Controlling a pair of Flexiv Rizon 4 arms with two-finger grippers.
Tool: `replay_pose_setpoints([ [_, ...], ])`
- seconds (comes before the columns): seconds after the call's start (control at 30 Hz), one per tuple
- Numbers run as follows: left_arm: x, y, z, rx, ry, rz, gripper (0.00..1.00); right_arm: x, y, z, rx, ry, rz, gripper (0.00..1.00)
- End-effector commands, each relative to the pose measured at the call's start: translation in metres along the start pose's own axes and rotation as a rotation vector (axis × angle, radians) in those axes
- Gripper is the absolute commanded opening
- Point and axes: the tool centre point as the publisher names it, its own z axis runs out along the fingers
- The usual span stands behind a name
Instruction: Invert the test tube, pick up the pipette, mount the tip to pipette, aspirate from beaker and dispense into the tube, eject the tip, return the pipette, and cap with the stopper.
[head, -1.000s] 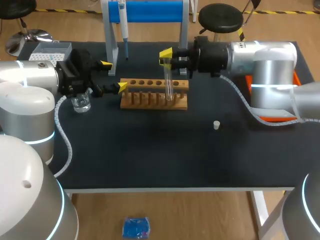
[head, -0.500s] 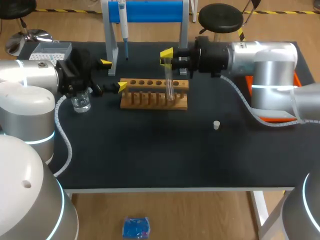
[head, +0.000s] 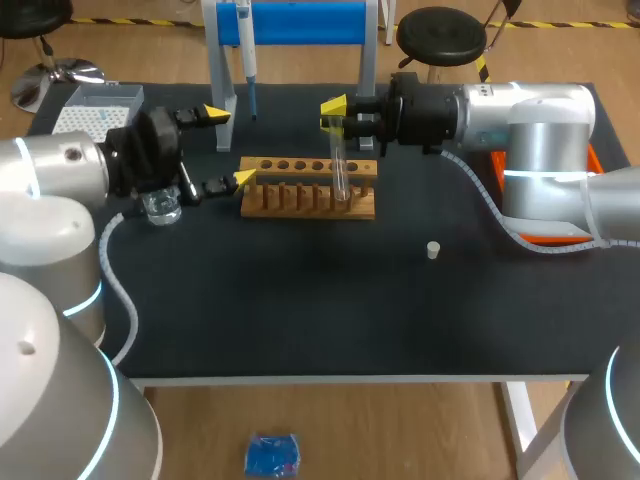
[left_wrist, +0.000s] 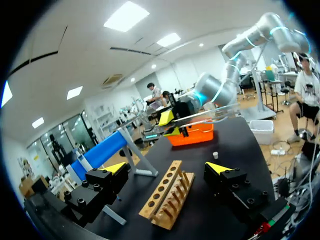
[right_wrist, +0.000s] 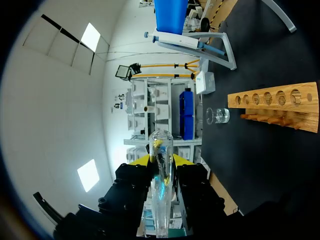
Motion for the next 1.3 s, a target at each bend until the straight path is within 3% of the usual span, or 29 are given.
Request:
replay_pose_setpoints([
  [0.03,-0.014,0.013,-0.016,0.616,0.123,0.254,1.0,0.0,0.0,0.0,0.0,-0.001,-0.001,0.0],
  [0.37,-0.014,0.013,-0.016,0.616,0.123,0.254,1.0,0.0,0.0,0.0,0.0,-0.001,-0.001,0.0],
  [0.43,-0.01,0.005,-0.014,0.641,0.138,0.462,1.0,0.0,0.0,0.0,0.0,-0.001,-0.001,0.0],
  [0.5,-0.002,-0.003,-0.012,0.572,0.185,0.643,1.0,0.0,0.0,0.0,0.0,-0.001,-0.001,0.0],
  [0.6,0.008,-0.014,-0.007,0.503,0.196,0.8,1.0,0.0,0.0,0.0,0.0,-0.001,-0.001,0.0],
  [0.73,0.019,-0.026,0.003,0.419,0.22,0.917,1.0,0.0,0.0,0.0,0.0,-0.001,-0.001,0.0],
  [0.9,0.029,-0.037,0.011,0.282,0.218,0.979,1.0,0.0,0.0,0.0,0.0,-0.001,-0.001,0.0],
  [1.0,0.035,-0.043,0.016,0.246,0.203,1.041,1.0,0.0,0.0,0.0,0.0,-0.001,-0.001,0.0],
  [1.3,0.042,-0.033,0.034,0.33,0.13,1.148,1.0,0.0,0.0,0.0,0.0,-0.001,-0.001,0.0],
])
